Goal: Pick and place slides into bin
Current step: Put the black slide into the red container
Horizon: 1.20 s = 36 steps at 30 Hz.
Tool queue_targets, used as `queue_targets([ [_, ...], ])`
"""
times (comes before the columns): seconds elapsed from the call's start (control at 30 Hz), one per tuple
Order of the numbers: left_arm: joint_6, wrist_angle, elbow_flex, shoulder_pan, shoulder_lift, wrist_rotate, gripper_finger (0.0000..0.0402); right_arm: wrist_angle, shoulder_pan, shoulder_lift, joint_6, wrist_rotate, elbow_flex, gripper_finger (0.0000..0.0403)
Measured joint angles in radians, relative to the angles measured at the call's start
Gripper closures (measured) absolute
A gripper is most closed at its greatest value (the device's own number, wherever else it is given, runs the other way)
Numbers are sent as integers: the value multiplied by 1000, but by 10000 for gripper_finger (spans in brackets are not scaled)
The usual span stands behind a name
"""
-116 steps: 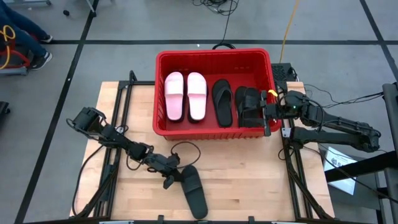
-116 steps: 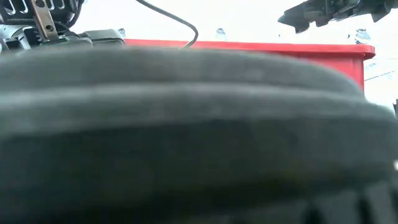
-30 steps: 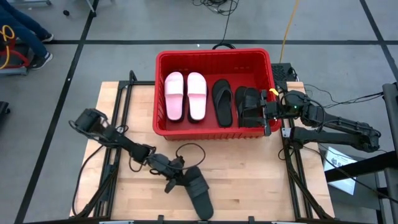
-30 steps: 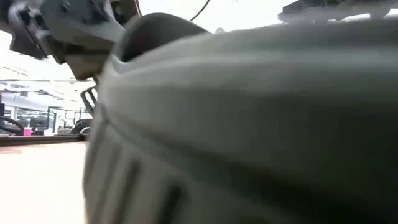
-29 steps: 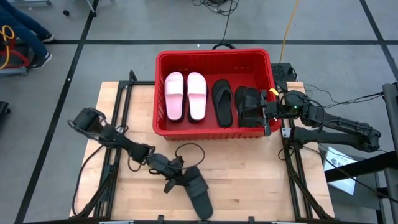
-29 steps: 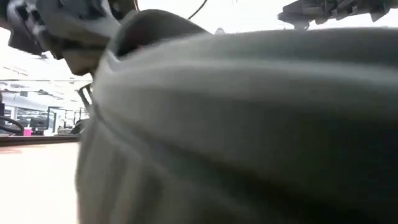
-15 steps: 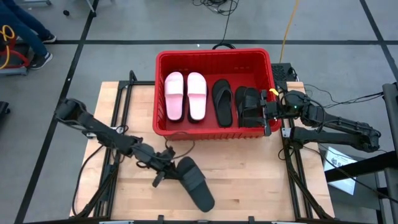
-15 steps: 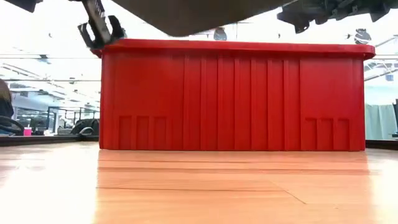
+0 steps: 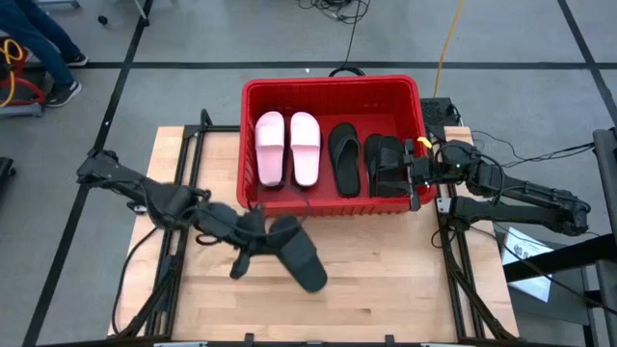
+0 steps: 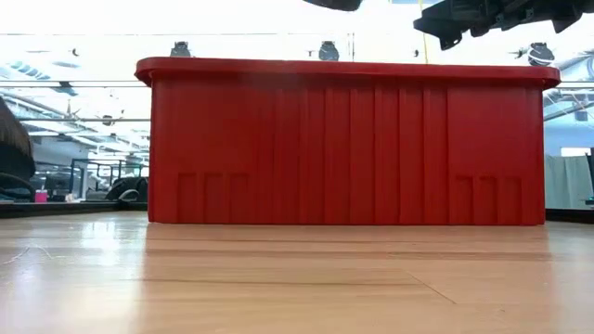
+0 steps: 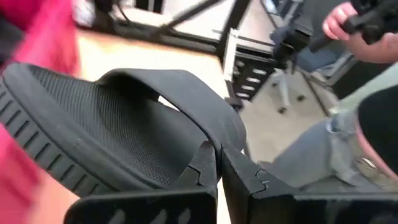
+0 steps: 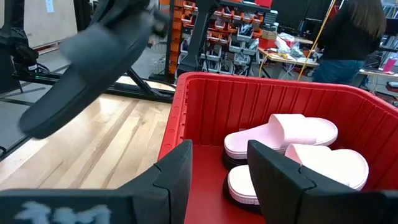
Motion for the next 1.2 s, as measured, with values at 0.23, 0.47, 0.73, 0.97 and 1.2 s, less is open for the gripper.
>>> queue_targets([
  [0.23, 205, -229, 256, 116, 5, -25, 401, 3, 0, 0, -46, 0, 0, 259],
  [0.47, 516, -236, 325, 322, 7, -26, 401, 44, 0, 15, -140, 26, 0, 259],
  [0.73, 681, -163, 319, 563, 95, 141, 401, 184, 0, 51, -228, 104, 0, 259],
  [0.97, 782, -76, 344, 718, 244, 371, 401, 183, 0, 65, -318, 188, 0, 259],
  [1.2, 861, -109, 470, 825, 416, 575, 401, 181, 0, 65, -321, 190, 0, 259],
])
